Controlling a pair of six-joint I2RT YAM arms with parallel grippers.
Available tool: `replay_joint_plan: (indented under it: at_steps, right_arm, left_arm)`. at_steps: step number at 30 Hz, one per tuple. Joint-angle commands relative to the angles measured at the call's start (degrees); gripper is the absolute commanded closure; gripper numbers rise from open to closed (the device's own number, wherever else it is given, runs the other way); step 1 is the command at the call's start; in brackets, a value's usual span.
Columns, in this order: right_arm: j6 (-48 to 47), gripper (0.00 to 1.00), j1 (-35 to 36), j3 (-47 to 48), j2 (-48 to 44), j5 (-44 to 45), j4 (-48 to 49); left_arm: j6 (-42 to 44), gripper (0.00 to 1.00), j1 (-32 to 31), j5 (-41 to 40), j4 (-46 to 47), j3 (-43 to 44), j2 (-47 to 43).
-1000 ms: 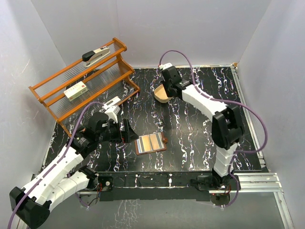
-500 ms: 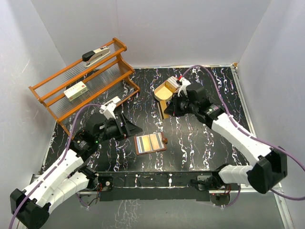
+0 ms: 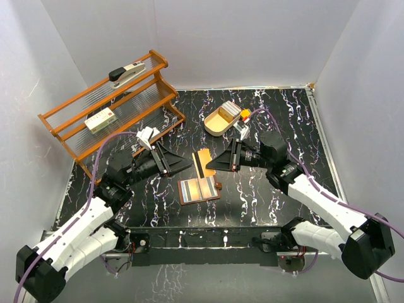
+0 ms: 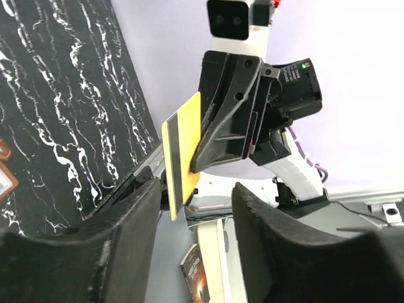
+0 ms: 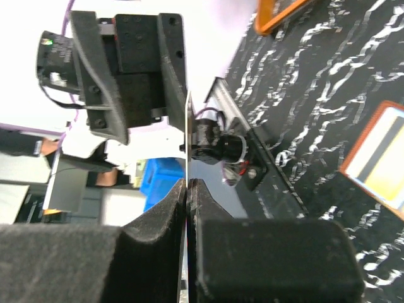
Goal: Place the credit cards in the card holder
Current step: Pick up the credit card from the storage box.
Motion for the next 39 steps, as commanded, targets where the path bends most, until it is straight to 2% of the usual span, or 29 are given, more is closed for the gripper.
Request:
replay_joint_plan:
  at_steps: [1,2,4,8,10,12,14,16,20,22,24,28,33,39]
  right_arm:
    - [8.52,1.00,1.17,-0.69,-2.35,-3.96,12.87]
    - [8.88,1.00,1.33,-0.94,-2.44,-3.81,13.17]
    - [9.26,1.00,1.67,-1.31,-2.46,-3.44,13.63]
    - [11.49,1.00,2.79,-2.64,-1.70,-3.70,17.05]
    - [11.99,1.00,3.46,-2.97,-1.43,-3.09,17.51]
    - [11.94,1.00,4.21,-3.09,-0.98,-2.79,17.46]
    - [11.54,1.00,4.69,-3.13,-0.64,-2.55,17.14]
    - [10.49,0.98,4.84,-3.21,-0.69,-1.97,15.53]
    - [5.28,0.75,4.80,-2.85,-1.46,0.76,8.85]
    - [-0.47,0.63,4.82,-0.66,-1.96,5.20,0.12]
    - [-5.82,0.56,4.84,1.76,-2.47,10.89,-10.19]
    - [-13.27,0.49,4.85,3.90,-2.28,19.96,-18.67]
    - [-18.98,0.43,4.84,3.73,1.04,28.04,-23.09]
    - [-23.30,0.43,4.97,5.78,9.57,33.41,-26.50]
  left_arm:
    - [-3.97,0.61,0.01,3.97,11.38,-1.62,0.40]
    - [-4.30,0.65,-0.03,4.10,11.73,-1.75,0.57]
    - [-4.33,0.68,0.01,4.08,11.57,-1.71,0.68]
    - [-4.34,0.59,0.00,3.22,10.62,-2.13,0.13]
    - [-4.61,0.59,0.01,3.28,11.03,-2.38,0.18]
    - [-5.36,0.68,0.00,3.63,12.38,-2.80,0.29]
    - [-5.87,0.88,-0.04,3.62,12.32,-2.73,0.29]
    - [-5.50,1.00,0.01,2.97,10.75,-2.24,0.00]
    - [-3.02,1.00,0.00,1.70,4.75,-0.86,-0.40]
    - [-0.49,1.00,0.01,0.73,0.79,-0.06,-0.42]
    - [3.19,1.00,-0.01,-0.91,-5.57,1.22,-0.26]
    - [9.39,1.00,0.01,-4.46,-14.03,1.98,0.14]
    - [14.57,1.00,0.00,-8.80,-21.89,2.61,3.25]
    - [16.48,1.00,0.00,-10.33,-24.73,2.73,8.89]
